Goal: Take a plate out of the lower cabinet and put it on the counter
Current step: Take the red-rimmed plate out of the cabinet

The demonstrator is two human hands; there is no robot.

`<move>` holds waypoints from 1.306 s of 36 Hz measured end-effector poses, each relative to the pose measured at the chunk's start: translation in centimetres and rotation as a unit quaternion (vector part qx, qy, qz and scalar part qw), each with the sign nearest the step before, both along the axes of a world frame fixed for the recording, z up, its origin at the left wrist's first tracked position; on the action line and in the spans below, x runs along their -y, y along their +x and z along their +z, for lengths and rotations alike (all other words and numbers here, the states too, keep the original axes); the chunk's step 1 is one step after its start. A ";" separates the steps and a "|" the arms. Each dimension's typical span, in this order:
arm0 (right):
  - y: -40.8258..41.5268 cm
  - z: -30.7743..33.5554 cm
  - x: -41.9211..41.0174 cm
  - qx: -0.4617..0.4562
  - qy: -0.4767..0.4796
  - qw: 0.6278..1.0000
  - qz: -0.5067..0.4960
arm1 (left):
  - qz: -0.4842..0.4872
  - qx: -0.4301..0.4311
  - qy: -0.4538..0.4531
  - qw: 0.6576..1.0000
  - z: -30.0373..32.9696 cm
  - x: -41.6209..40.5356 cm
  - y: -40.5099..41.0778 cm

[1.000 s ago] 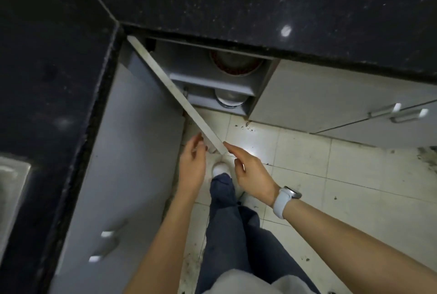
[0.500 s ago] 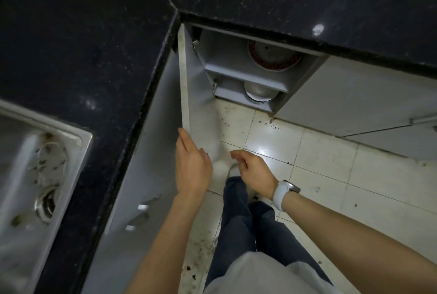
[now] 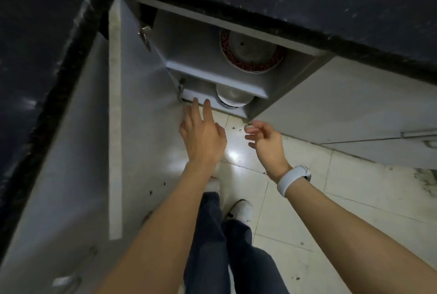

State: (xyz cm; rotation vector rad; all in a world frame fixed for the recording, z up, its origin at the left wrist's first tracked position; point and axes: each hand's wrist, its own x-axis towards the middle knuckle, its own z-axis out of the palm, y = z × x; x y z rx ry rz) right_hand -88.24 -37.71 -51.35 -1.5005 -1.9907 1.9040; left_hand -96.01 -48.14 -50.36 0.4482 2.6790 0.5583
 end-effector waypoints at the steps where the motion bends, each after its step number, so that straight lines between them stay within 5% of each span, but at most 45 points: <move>1: -0.9 -1.1 -0.7 -0.010 -0.002 1.000 -0.012 | 0.005 0.010 -0.002 1.000 -1.5 -0.8 -0.8; 7: -7.0 -7.3 -4.5 -0.063 -0.010 0.996 -0.064 | -0.022 0.028 0.008 0.999 -8.6 -4.4 -5.7; 11: -11.7 -10.4 -7.2 -0.089 -0.118 0.968 -0.204 | -0.069 0.032 0.003 0.997 -11.3 -6.0 -8.9; 15: -14.8 -11.8 -9.1 -0.088 -0.171 0.953 -0.232 | -0.130 0.059 -0.058 0.988 -13.4 -5.6 -10.9; 20: -16.7 -12.1 -10.4 -0.158 -0.293 0.876 -0.350 | -0.168 0.043 -0.067 0.983 -15.6 -4.0 -11.3; 25: -16.7 -12.5 -11.2 -0.107 -0.270 0.907 -0.306 | -0.170 0.032 -0.076 0.982 -15.2 -4.0 -11.5; 33: -13.4 -12.4 -7.3 -0.085 -0.301 0.890 -0.332 | 0.010 0.104 -0.040 0.994 -11.9 -3.4 -8.1; 40: -5.7 -7.3 -2.3 -0.031 -0.310 0.906 -0.286 | 0.153 0.119 0.093 0.977 -6.8 0.3 -2.2; 47: 5.2 0.2 2.0 0.041 -0.303 0.910 -0.282 | 0.123 0.167 0.126 0.970 0.4 4.1 3.6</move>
